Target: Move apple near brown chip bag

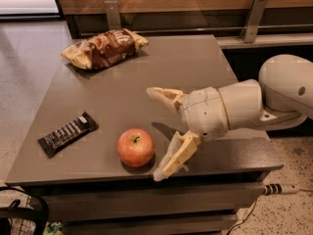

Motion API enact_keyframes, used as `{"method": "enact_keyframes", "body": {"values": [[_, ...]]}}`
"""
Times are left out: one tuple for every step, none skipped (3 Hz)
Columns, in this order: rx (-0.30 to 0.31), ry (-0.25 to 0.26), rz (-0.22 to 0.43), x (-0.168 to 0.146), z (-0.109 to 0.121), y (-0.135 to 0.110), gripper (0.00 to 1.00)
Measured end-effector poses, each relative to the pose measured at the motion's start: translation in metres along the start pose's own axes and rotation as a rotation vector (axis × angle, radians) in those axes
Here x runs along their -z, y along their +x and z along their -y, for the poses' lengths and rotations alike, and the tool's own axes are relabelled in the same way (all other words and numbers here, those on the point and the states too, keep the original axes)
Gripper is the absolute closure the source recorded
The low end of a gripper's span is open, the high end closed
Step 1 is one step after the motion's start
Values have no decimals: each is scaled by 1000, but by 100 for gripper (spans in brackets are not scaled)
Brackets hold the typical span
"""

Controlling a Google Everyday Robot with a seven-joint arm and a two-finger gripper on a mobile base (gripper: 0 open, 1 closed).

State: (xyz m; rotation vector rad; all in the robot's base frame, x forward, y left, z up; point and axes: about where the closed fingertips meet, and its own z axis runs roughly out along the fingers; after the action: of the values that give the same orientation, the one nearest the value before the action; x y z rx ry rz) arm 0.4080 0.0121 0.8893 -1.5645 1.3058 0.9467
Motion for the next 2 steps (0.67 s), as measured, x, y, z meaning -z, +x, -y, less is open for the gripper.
{"method": "enact_keyframes", "body": {"values": [[-23,9,2,-6,0,10,0],[-29,-1,4,-16,4,16,0]]}}
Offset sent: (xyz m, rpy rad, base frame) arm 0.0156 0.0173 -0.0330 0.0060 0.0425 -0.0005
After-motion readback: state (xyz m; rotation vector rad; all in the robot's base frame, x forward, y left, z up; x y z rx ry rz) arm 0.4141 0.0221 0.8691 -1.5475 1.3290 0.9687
